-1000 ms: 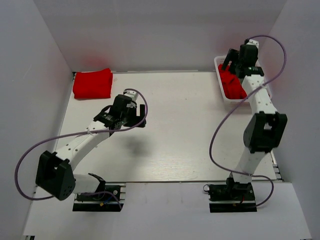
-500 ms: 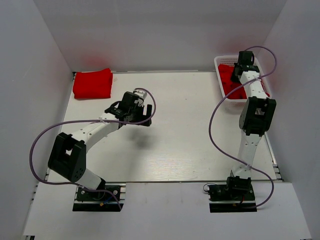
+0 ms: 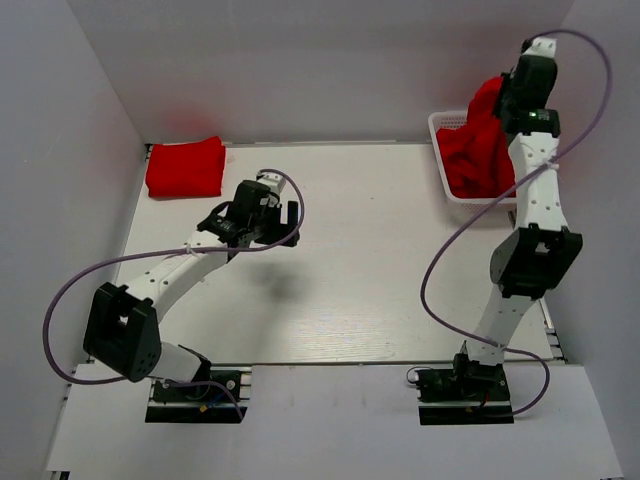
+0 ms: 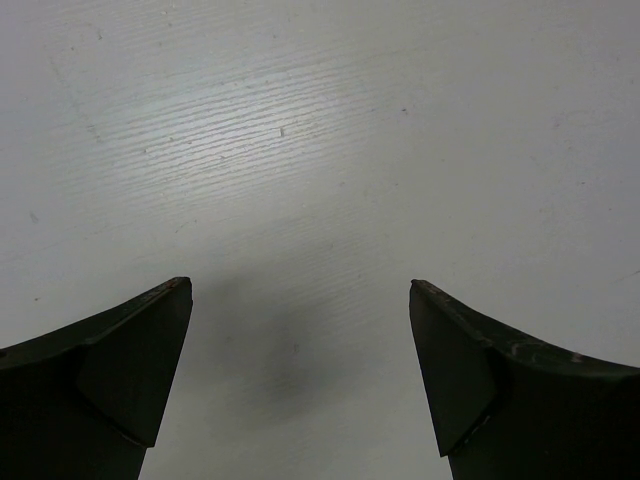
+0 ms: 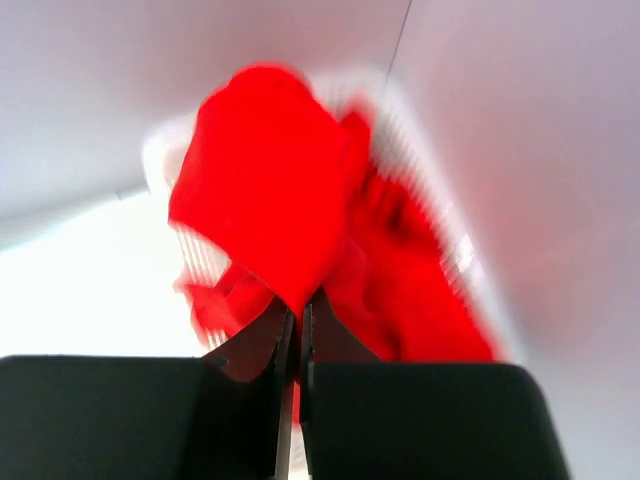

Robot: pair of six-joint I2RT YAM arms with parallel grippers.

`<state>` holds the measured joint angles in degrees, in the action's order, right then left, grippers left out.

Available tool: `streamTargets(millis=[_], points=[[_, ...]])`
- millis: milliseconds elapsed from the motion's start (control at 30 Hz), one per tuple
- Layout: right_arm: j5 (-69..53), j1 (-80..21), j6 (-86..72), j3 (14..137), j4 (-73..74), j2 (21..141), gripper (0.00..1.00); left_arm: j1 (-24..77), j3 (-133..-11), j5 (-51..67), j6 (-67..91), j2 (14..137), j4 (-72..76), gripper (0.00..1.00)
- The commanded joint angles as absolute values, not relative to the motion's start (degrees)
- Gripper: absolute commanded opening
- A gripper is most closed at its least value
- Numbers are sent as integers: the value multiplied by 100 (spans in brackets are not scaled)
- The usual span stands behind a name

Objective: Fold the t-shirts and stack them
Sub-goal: Grab crumpled tshirt from bin with the right arm, then move the tshirt to the center of the board

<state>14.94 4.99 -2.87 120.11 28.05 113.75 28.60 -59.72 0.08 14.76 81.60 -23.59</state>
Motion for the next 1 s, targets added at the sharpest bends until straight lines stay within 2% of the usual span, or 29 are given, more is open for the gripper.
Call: streamTargets(millis=[0,100,233,367,400,700,800,967], points=[[1705,527,334,12656,1996,10364,0,2830,-5881,-97,1713,7683,-2452,100],[1433,510,246,12647,1504,9836,0,2830,-5739,-44,1828,7480,-2452,100],[124,492,-208,12683,959,9187,0,2830,-5406,-184,2056,7146,-2478,100],[-1044,483,-1010,13025,643,8939,0,2830,-5282,-395,2258,6847,-2777,100],[-1785,483,-1411,13017,589,8921,0,2830,-5213,-517,2311,6707,-2830,100],[-3487,273,-2882,12955,-219,8657,0,2830,-5167,-1098,3093,6478,-3708,100],[-3769,123,-2891,12649,-114,8535,0,2830,-5168,-1151,3173,6197,-3910,100],[-4279,-472,-2559,11086,-9,8218,0,2830,-5168,-1221,3226,5731,-4017,100]])
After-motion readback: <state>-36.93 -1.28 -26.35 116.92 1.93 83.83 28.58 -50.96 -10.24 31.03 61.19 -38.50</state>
